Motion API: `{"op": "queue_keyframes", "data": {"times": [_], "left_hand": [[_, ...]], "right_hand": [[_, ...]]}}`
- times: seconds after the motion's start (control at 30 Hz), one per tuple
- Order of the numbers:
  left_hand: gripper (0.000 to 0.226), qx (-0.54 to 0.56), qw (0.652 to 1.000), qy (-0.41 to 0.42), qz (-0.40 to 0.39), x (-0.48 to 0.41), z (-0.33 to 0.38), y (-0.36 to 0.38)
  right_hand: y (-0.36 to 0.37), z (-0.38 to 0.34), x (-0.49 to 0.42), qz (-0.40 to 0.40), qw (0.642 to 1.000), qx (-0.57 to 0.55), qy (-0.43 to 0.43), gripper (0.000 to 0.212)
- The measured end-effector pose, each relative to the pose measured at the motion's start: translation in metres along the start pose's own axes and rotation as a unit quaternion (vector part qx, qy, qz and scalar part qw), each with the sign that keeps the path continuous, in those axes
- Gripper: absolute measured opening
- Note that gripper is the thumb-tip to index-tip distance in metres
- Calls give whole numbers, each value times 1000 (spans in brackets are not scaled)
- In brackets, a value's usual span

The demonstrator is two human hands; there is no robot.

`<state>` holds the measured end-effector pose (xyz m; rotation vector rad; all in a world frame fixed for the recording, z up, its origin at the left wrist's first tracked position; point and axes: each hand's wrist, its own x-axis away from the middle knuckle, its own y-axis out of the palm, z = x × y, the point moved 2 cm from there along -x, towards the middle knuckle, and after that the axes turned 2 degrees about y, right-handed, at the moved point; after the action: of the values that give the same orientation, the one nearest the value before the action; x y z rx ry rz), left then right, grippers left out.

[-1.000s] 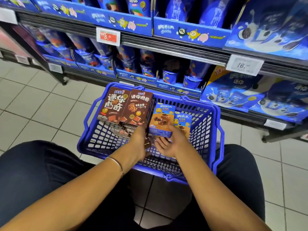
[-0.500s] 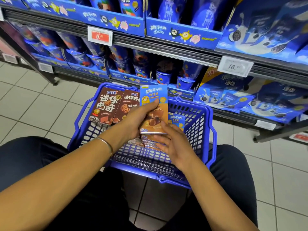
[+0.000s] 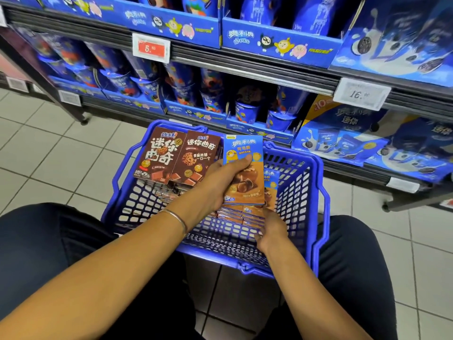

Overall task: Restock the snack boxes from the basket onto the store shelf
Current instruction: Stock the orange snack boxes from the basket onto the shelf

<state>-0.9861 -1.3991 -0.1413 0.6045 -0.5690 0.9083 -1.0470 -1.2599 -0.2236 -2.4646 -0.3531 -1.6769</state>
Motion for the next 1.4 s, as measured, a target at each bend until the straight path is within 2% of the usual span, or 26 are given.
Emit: {"op": "queue_keyframes", "data": {"times": [0.23, 0.43, 0.6, 0.7, 0.77, 0.9, 1.0, 1.13, 1.27, 1.4], "left_hand": [[56, -8, 1000, 8, 9, -1, -3, -1], [87, -27, 999, 2, 23, -5, 0, -1], [85, -23, 999, -4, 23, -6, 2, -2], [70, -23, 999, -6, 27, -5, 0, -3], [62, -21, 999, -10, 28, -5, -1, -5], [63, -34, 999, -1, 36, -10, 4, -8], [51, -25, 999, 8, 44, -9, 11, -11], [60, -8, 999, 5, 38, -8, 17, -12], [62, -27, 999, 28, 7, -4, 17, -6], [65, -34, 997, 53, -33, 3, 18, 1]], "right_hand": [[2, -7, -6, 35, 995, 23, -91, 24], [-2, -4, -14, 90, 989, 61, -100, 48], [-3, -7, -14, 94, 987, 85, -102, 43], [-6, -10, -14, 108, 981, 108, -124, 34], [-5, -12, -12, 89, 983, 81, -138, 25], [-9, -17, -1, 49, 985, -42, -161, 28], [-12, -21, 18, 29, 971, -110, -210, 14], [-13, -34, 42, -15, 938, -159, -307, 15], [-3, -49, 63, -97, 911, -103, -386, 43], [14, -52, 78, -110, 907, 17, -407, 39]]}}
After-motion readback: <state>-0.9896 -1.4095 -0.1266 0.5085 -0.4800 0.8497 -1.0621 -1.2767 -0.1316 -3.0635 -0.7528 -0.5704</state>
